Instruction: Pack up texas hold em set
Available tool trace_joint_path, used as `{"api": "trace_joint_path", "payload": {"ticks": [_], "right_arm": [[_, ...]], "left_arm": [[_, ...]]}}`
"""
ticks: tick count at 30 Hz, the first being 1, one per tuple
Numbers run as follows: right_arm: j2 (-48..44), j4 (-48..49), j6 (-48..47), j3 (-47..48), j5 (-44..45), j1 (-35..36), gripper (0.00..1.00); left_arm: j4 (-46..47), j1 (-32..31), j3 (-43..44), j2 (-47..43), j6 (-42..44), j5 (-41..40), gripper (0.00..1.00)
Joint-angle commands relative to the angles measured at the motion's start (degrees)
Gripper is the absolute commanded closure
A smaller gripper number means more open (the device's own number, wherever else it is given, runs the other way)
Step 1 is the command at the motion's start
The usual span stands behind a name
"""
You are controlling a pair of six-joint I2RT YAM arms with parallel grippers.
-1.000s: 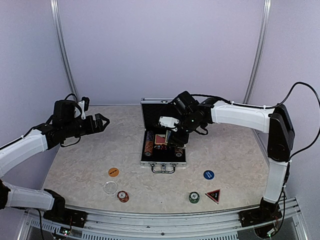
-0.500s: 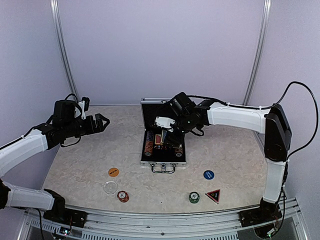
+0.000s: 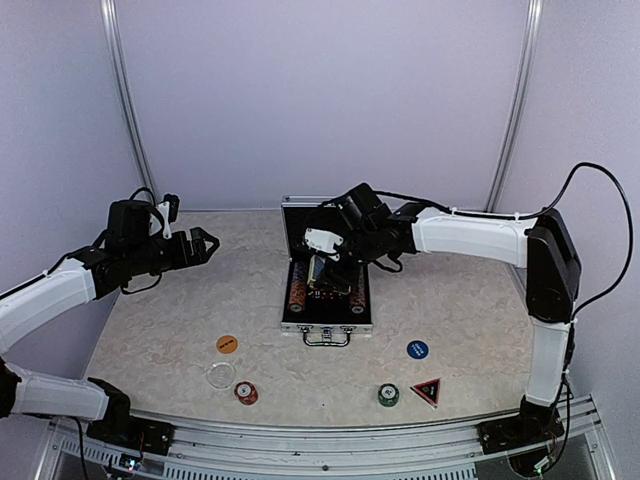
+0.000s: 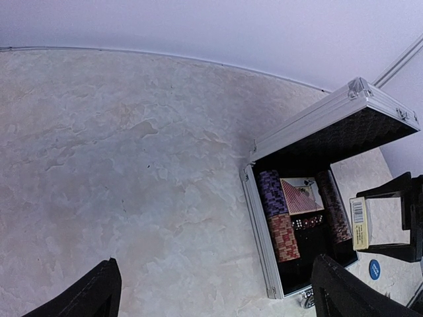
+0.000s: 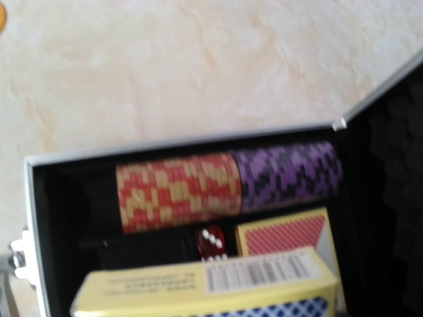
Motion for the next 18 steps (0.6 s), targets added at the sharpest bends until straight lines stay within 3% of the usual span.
{"api": "trace_joint_path", "payload": {"ticks": [1, 18], "right_arm": [[1.1, 5.3, 1.0, -0.9, -5.2, 0.6, 0.63], [5.2, 8.4, 1.5, -3.0, -9.6, 0.6, 0.64]], "left_arm": [[0.5, 0.4, -0.5, 0.1, 0.5, -0.3, 0.01], [0.5, 0.4, -0.5, 0.1, 0.5, -0.4, 0.01]]}}
